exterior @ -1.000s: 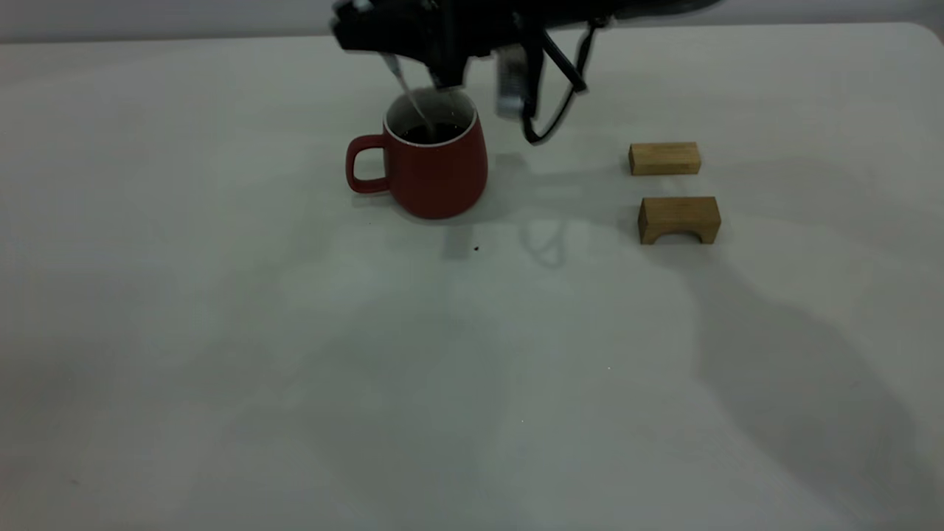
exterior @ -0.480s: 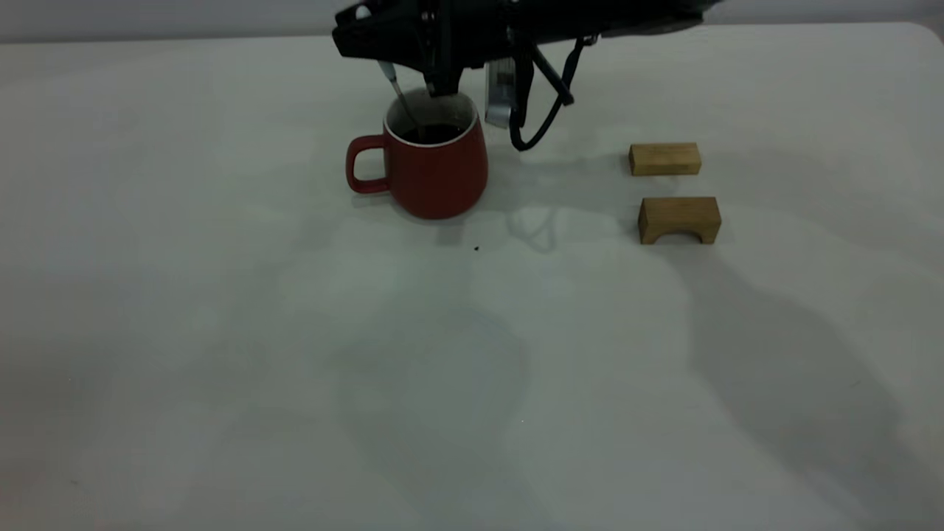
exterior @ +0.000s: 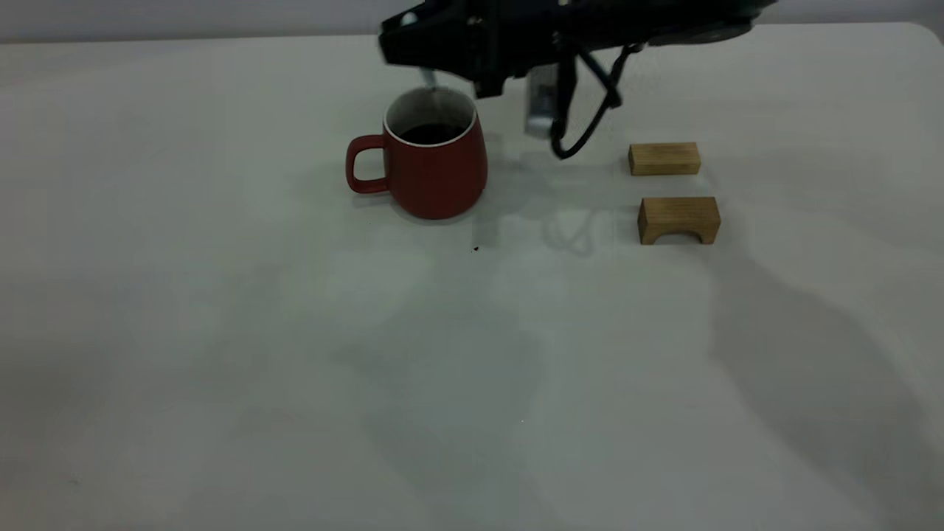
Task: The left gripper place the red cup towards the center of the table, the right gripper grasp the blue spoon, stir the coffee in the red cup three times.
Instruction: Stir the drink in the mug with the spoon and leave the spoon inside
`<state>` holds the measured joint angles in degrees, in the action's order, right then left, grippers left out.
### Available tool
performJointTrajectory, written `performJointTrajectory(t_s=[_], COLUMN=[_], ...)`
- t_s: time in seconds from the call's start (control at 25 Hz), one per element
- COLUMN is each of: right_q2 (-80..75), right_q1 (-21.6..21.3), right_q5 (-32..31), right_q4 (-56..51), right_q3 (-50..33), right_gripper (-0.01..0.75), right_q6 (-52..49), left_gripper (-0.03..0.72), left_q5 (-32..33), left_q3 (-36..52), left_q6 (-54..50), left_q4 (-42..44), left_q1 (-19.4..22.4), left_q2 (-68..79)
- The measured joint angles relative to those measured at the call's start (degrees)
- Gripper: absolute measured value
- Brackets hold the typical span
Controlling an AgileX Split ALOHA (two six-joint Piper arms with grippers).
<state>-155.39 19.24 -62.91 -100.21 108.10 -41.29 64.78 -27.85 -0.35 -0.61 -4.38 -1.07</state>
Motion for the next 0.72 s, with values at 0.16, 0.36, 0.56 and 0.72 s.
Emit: performJointTrajectory(t_s=[0.16, 0.36, 0.56, 0.72], right_q2=[-2.5, -3.0, 1.1, 1.2], right_q1=[1.8, -0.6, -2.0, 0.5], right_q5=[0.1, 0.6, 0.6, 0.4], right_q4=[-0.1, 0.1, 0.1, -0.2], right_q3=[5.8, 6.8, -1.7, -1.3], right_gripper=[0.130, 0.130, 0.130, 0.130], right_q6=[1.1, 2.8, 2.1, 1.7], left_gripper=[0.554, 0.554, 0.554, 0.554], left_q5=[0.0, 0.0, 0.0, 0.0], left_q3=[0.0, 0.0, 0.0, 0.0], left_q6=[0.0, 0.3, 0.3, 0.3], left_q4=[0.0, 0.0, 0.0, 0.0], left_q1=[0.0, 0.0, 0.0, 0.0], left_q2=[0.0, 0.0, 0.0, 0.0])
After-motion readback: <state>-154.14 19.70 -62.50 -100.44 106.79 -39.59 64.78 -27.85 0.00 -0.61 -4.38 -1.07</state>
